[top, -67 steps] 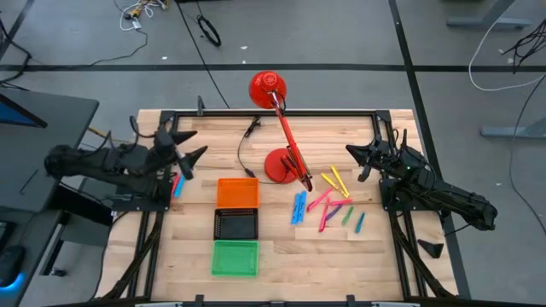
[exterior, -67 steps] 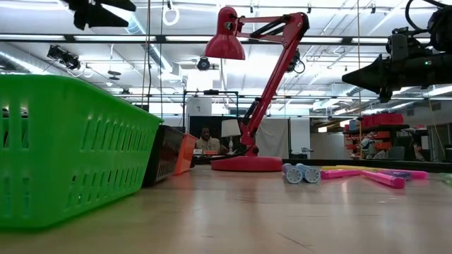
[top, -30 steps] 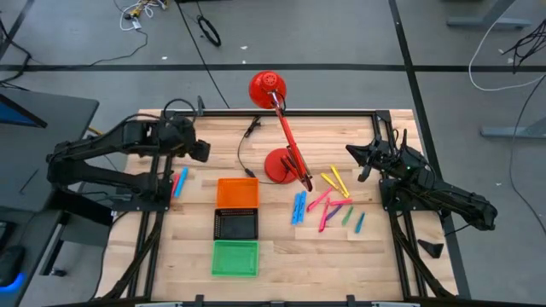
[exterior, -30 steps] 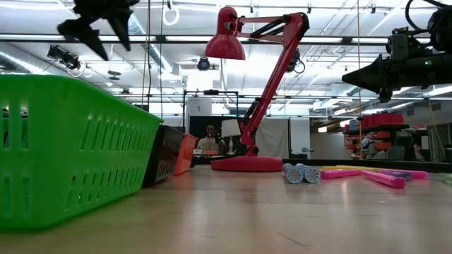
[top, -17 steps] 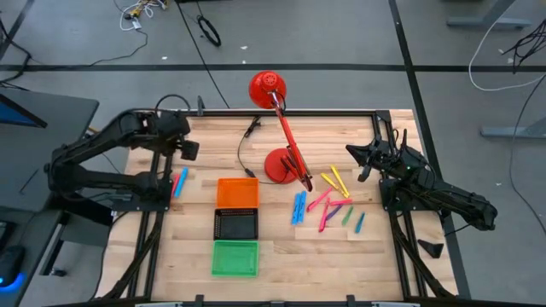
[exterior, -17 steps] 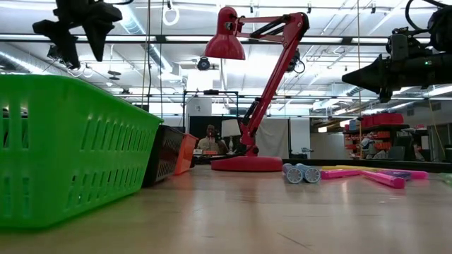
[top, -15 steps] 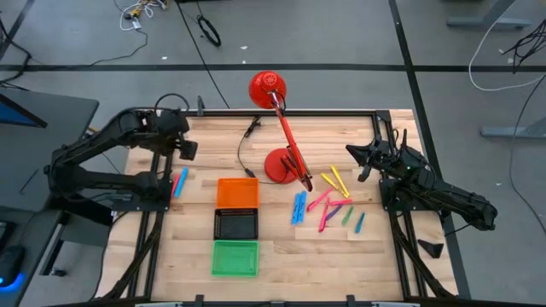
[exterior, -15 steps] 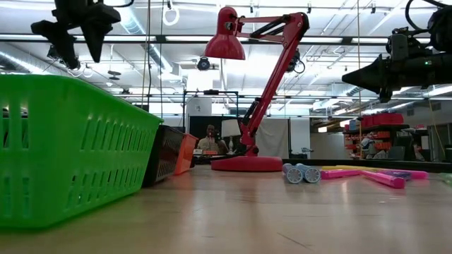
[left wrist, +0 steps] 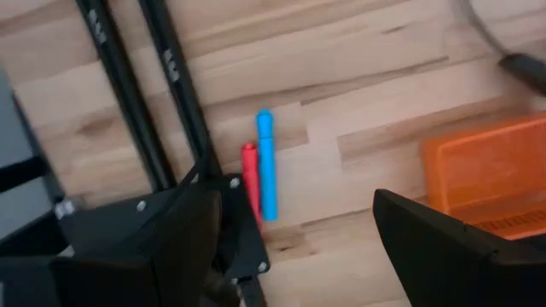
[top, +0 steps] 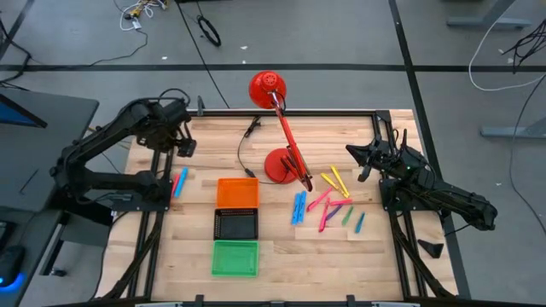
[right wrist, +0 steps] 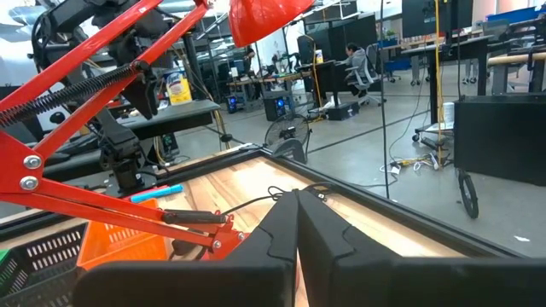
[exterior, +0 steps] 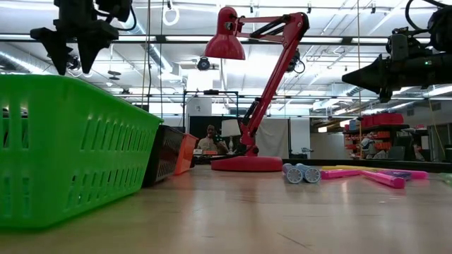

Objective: Pick & Place Markers
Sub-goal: Put the left blue highlighter into the green bin

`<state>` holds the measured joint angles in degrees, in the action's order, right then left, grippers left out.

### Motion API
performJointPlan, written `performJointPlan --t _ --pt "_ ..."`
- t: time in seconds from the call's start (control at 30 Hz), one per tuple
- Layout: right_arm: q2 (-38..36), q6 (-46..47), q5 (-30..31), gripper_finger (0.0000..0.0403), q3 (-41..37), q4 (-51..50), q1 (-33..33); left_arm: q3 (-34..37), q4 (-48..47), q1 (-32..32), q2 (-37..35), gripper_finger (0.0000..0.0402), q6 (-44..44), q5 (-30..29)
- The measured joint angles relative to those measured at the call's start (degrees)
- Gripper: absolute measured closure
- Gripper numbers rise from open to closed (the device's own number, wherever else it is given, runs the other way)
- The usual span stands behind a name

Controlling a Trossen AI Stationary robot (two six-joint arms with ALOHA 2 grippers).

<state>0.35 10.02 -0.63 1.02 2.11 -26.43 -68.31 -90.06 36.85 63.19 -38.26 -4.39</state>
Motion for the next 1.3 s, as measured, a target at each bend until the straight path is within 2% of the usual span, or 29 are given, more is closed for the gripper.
performJointPlan --t 0.4,0.67,1.03,1.3 --pt "0.0 0.0 0.01 0.0392 -0.01 0.0 0.01 0.0 0.02 6.9 0.27 0.0088 4.5 0.14" --pt "-0.01 0.0 0.0 0.0392 0.0 0.0 0.01 0.22 0.06 8.38 0.25 0.0088 5.87 0.18" --pt "0.01 0.0 -0.01 0.0392 -0.01 0.01 0.01 8.97 -0.01 8.36 0.55 0.0088 -0.1 1.67" --pt "0.01 0.0 0.0 0.0392 0.0 0.0 0.0 13.56 2.68 8.36 1.49 0.0088 1.16 2.3"
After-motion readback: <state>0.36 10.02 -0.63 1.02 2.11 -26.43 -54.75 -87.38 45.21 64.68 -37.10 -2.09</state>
